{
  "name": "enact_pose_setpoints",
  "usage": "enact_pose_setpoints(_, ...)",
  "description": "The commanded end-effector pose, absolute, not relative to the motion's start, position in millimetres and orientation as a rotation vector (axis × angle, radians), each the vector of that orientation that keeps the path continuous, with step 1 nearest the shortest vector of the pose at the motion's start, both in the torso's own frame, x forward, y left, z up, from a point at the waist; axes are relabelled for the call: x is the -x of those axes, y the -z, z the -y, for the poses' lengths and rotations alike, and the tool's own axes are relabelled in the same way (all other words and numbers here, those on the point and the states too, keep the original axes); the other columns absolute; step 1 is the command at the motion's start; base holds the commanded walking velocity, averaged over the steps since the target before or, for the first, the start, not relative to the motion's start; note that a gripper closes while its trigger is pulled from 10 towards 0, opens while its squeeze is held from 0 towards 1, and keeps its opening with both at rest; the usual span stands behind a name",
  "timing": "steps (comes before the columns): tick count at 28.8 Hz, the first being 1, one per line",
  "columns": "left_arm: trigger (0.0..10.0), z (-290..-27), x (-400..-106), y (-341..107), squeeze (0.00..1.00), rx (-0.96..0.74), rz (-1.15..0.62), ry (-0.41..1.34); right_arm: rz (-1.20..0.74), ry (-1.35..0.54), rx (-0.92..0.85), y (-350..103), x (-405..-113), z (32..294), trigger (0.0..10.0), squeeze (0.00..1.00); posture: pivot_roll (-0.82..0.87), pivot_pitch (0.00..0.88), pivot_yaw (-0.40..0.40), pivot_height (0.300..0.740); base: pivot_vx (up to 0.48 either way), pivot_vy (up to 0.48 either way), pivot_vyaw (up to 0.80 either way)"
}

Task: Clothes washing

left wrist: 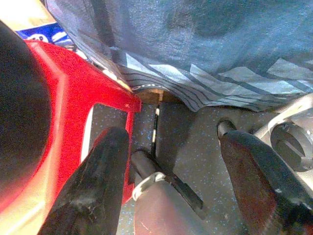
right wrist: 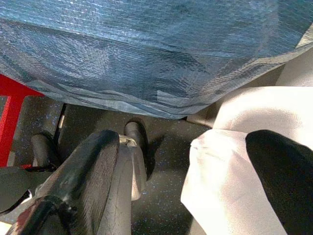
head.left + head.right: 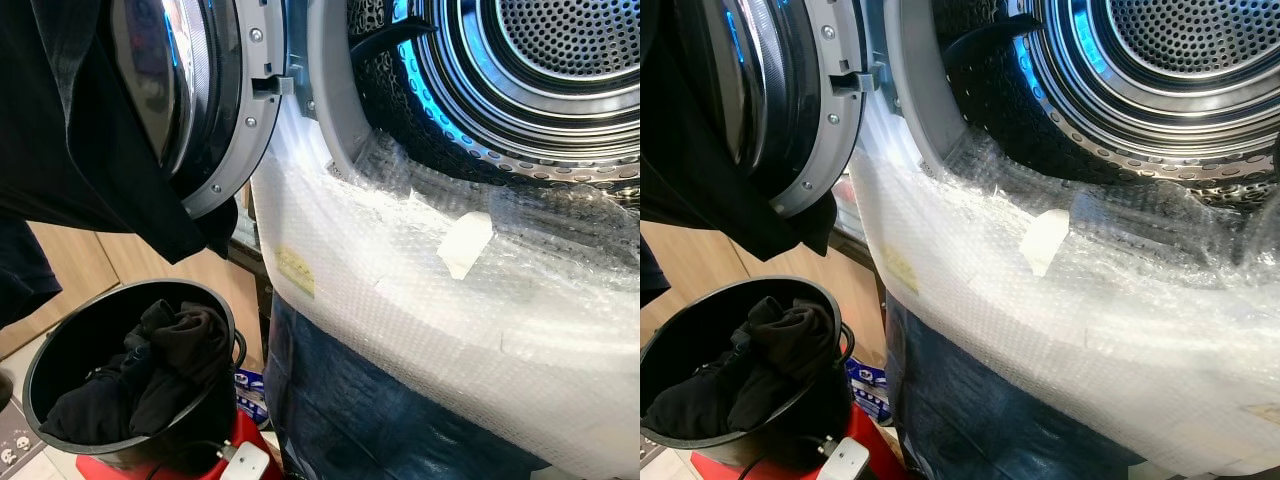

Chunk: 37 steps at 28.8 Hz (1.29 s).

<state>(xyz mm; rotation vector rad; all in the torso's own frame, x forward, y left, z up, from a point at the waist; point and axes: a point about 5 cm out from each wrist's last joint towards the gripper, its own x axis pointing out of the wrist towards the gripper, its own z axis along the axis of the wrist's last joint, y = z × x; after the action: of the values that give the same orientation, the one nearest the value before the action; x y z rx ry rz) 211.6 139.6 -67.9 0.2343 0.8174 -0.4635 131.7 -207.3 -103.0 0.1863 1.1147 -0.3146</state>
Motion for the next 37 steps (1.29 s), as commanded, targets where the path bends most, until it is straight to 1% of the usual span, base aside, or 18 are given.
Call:
enact_pose_setpoints(1,10.0,-140,-210,68,0.0,-0.231,-0.819,0.47,-1.128,0.333,-0.196,104,-128,209,10.0,0.0,0.04,0.017,-0.014,0.74,0.0,0.0,0.0)
enact_pose_setpoints(10,10.0,-135,-218,63,0.0,-0.187,-0.78,0.472,-1.131,0.344,-0.219,105,-127,207,10.0,0.0,0.02,0.032,-0.004,0.74,0.0,0.0,0.0)
enact_pose_setpoints(15,10.0,-127,-225,56,0.0,-0.173,-0.723,0.527,-1.13,0.344,-0.221,105,-127,207,10.0,0.0,0.03,0.036,0.0,0.74,0.0,0.0,0.0)
enact_pose_setpoints(20,10.0,-123,-226,55,0.0,-0.177,-0.722,0.55,-1.138,0.339,-0.221,105,-127,207,10.0,0.0,0.03,0.039,0.0,0.74,0.0,0.0,0.0)
enact_pose_setpoints(22,10.0,-115,-228,52,0.0,-0.168,-0.688,0.592,-1.137,0.334,-0.226,105,-128,206,10.0,0.0,0.02,0.034,0.002,0.74,0.0,0.0,0.0)
enact_pose_setpoints(27,10.0,-108,-233,45,0.0,-0.144,-0.625,0.649,-1.137,0.327,-0.225,105,-128,205,10.0,0.0,0.03,0.037,0.012,0.74,0.0,0.0,0.0)
enact_pose_setpoints(32,10.0,-110,-237,38,0.0,-0.129,-0.563,0.684,-1.157,0.309,-0.217,106,-125,202,10.0,0.0,0.03,0.039,0.019,0.74,0.0,0.0,0.0)
enact_pose_setpoints(33,10.0,-111,-237,36,0.0,-0.13,-0.549,0.688,-1.158,0.306,-0.217,107,-124,201,10.0,0.0,0.03,0.059,0.026,0.74,0.0,0.0,0.0)
enact_pose_setpoints(34,10.0,-113,-240,30,0.0,-0.146,-0.495,0.693,-1.159,0.308,-0.219,107,-124,201,10.0,0.0,0.03,0.062,0.028,0.74,0.0,0.0,0.0)
enact_pose_setpoints(37,10.0,-116,-242,24,0.0,-0.123,-0.465,0.709,-1.161,0.306,-0.22,107,-123,200,10.0,0.0,0.03,0.064,0.032,0.74,0.0,0.0,0.0)
